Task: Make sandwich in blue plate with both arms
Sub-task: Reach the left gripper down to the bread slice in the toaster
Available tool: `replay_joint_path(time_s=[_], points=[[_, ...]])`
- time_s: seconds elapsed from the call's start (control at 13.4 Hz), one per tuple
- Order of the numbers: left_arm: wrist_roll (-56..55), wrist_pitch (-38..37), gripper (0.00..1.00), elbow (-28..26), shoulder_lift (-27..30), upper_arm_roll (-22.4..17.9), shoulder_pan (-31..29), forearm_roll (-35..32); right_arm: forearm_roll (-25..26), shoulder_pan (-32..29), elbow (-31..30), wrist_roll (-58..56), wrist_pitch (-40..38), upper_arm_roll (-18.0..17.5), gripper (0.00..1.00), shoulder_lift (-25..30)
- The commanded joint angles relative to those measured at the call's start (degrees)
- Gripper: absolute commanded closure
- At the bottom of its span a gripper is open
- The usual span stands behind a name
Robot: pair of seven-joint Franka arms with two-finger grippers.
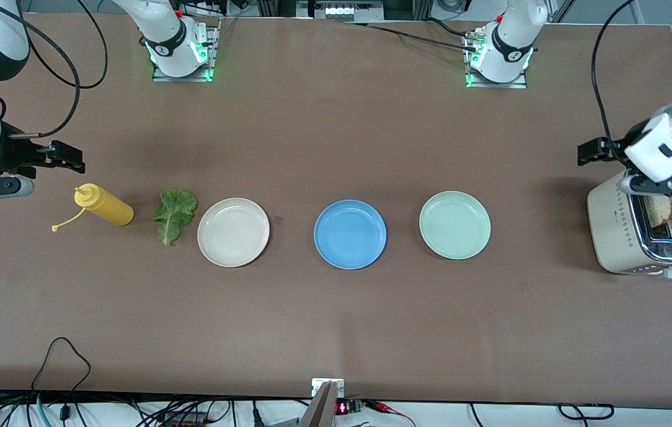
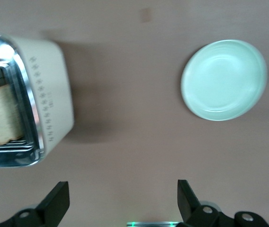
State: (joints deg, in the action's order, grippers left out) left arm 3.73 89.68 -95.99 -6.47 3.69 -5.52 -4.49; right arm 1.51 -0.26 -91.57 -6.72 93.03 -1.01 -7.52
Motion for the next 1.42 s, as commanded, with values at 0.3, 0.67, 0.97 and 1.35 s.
replay_joint_path(time_s=[0.3,0.67,0.97,1.35], points=[[11.72,5.13,0.01,0.38,-4.69,0.17,-6.86,-7.02,0.07,-0.89,-0.01,0.48,-0.04,-0.92,0.0,0.31],[20.87,20.34,0.09,-4.9,-6.53,0.17,-12.92,-8.69,-0.02,-0.89,-0.01,0.48,-0.13,-0.92,0.0,0.31],[23.77,26.59,0.13,-5.17,-10.66,0.26,-16.09,-8.69,-0.02,-0.89,-0.01,0.48,-0.13,-0.92,0.0,0.31],[25.27,26.96,0.64,-6.4,-12.6,0.79,-18.91,-8.6,-0.02,-0.89,-0.01,0.48,-0.22,-0.92,0.0,0.31]])
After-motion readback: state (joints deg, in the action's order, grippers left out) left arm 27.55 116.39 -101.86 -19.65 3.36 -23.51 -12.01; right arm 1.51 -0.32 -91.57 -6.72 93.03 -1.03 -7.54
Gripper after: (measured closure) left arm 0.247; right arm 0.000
